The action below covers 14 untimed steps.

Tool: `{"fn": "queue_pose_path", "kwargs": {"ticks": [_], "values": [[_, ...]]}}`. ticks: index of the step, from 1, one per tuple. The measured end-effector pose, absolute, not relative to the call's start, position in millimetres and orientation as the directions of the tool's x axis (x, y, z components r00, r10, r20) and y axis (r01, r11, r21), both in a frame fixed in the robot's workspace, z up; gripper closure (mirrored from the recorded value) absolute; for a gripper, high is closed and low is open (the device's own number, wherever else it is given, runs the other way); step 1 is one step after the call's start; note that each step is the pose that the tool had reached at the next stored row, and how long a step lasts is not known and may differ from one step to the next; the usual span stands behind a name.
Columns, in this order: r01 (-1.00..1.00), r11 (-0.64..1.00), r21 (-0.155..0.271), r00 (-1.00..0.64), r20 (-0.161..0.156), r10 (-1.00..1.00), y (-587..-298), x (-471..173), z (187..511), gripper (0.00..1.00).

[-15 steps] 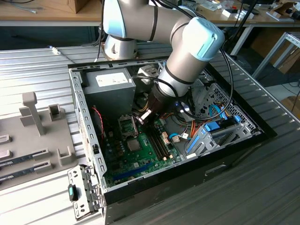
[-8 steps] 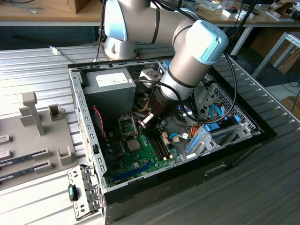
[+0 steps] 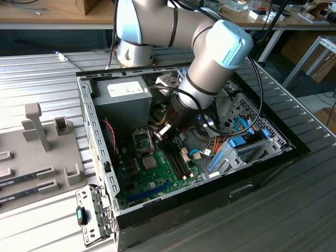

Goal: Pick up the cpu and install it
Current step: 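Close the cpu cover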

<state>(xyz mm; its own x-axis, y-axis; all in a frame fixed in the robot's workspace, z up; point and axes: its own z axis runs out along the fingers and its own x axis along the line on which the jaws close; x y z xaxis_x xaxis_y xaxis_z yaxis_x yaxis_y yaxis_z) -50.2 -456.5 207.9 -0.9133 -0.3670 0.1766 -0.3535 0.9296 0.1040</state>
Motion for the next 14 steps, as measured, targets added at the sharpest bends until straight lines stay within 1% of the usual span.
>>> {"fn": "queue_pose_path", "kwargs": {"ticks": [3, 14], "values": [[-0.354, 0.929, 0.104, -0.913, 0.177, -0.367, -444, -47, 208, 0.89], [-0.354, 0.929, 0.107, -0.913, 0.177, -0.368, -425, -44, 207, 0.89]]}}
